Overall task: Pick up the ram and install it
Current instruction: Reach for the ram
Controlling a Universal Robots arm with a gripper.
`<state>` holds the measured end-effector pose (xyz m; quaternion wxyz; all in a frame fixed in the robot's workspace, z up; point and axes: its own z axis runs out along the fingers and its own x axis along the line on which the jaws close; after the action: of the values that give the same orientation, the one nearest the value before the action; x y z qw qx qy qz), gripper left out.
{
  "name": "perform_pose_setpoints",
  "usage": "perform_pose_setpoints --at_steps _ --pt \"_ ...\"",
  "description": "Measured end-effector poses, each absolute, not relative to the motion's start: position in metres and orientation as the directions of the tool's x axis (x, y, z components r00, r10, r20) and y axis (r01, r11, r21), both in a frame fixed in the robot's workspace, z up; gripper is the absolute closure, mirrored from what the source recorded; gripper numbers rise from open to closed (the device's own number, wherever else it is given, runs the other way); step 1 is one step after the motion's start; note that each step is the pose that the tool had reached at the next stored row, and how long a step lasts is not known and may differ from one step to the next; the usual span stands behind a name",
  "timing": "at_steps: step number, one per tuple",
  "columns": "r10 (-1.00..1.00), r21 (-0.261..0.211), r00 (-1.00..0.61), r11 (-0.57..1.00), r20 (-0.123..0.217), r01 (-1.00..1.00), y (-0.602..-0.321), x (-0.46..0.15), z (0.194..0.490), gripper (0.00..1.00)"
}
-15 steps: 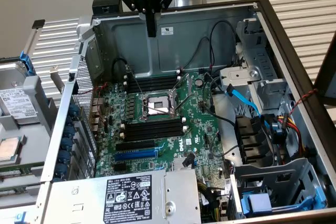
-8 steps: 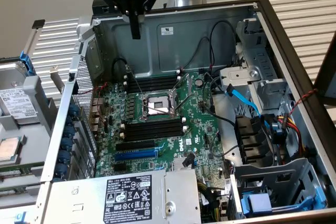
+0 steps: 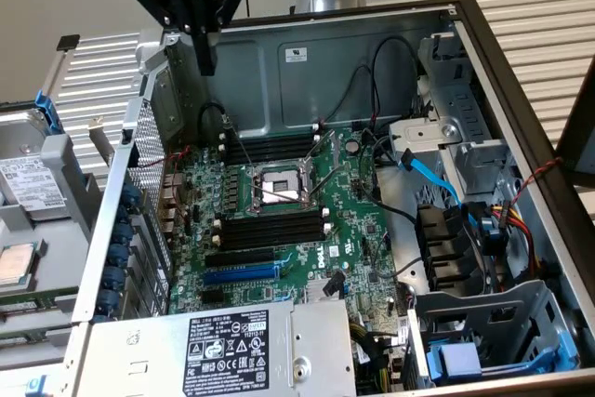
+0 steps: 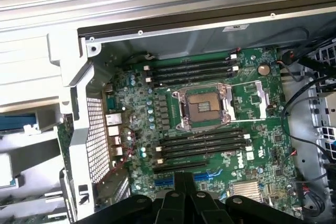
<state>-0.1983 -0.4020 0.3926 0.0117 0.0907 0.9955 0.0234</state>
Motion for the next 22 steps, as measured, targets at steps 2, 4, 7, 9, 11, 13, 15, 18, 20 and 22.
perform_pose_setpoints --at_steps 2,4,7,9,11,13,15,18,20,22 --pt "0.181 0.049 -0.983 0.982 -0.019 0.18 -0.403 -0.208 0.393 0.89" --pt "0.181 0.049 -0.983 0.982 -0.019 0.18 -0.404 -0.217 0.393 0.89" --pt "0.181 0.049 -0.983 0.982 -0.019 0.18 -0.406 -0.23 0.393 0.89" --pt "0.181 0.049 -0.983 0.982 -0.019 0.18 -0.408 -0.239 0.393 0.89" --pt "0.181 0.049 -0.983 0.982 -0.019 0.18 -0.409 -0.248 0.393 0.89" --pt "0.181 0.049 -0.983 0.982 -0.019 0.18 -0.411 -0.257 0.393 0.89" --pt "0.181 0.049 -0.983 0.982 -0.019 0.18 -0.413 -0.266 0.393 0.89" --pt "0.181 0.049 -0.983 0.982 -0.019 0.18 -0.416 -0.279 0.393 0.89" --pt "0.181 0.049 -0.983 0.982 -0.019 0.18 -0.418 -0.288 0.393 0.89" --pt "0.181 0.049 -0.983 0.982 -0.019 0.18 -0.42 -0.297 0.393 0.89"
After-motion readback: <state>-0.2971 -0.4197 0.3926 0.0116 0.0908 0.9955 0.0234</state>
